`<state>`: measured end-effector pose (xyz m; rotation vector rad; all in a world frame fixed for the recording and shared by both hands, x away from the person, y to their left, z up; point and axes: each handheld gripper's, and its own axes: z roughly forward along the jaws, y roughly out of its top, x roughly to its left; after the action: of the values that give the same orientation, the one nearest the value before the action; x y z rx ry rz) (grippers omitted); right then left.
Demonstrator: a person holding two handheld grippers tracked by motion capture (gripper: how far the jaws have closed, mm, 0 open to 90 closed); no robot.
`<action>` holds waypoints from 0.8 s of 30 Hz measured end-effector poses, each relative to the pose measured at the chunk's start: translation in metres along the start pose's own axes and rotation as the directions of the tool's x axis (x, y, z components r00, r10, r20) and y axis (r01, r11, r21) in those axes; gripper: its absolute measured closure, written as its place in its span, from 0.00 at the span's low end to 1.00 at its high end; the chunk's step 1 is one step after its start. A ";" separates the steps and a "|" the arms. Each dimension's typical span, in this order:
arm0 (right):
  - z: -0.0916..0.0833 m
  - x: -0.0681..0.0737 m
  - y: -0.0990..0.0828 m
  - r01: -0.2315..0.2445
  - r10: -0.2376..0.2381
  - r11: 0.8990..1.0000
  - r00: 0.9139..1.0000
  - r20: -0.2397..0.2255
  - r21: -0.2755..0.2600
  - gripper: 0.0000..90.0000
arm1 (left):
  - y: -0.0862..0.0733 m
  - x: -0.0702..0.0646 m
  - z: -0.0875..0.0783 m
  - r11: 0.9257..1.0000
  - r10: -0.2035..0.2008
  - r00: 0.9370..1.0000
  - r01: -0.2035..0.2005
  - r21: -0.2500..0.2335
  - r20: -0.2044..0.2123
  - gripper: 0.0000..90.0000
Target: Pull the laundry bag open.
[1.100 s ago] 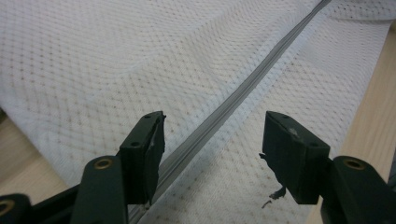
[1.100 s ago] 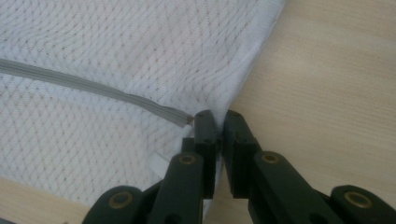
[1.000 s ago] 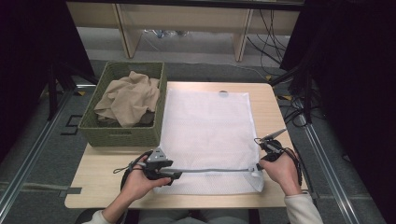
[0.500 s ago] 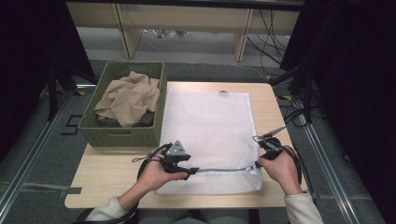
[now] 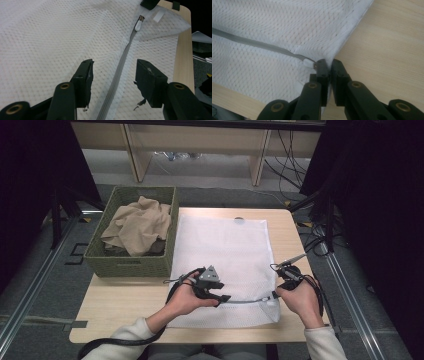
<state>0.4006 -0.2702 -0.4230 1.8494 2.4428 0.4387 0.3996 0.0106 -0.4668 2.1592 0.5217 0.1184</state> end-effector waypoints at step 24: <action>-0.003 0.002 0.001 0.027 -0.027 0.998 1.000 -0.010 -0.048 0.96 | 0.034 -0.026 0.067 0.999 0.039 0.990 -0.037 -0.019 0.139 0.71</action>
<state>0.4000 -0.2691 -0.4198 1.7980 2.4387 0.5032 0.4056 -0.0680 -0.4778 2.1439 0.3983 -0.0078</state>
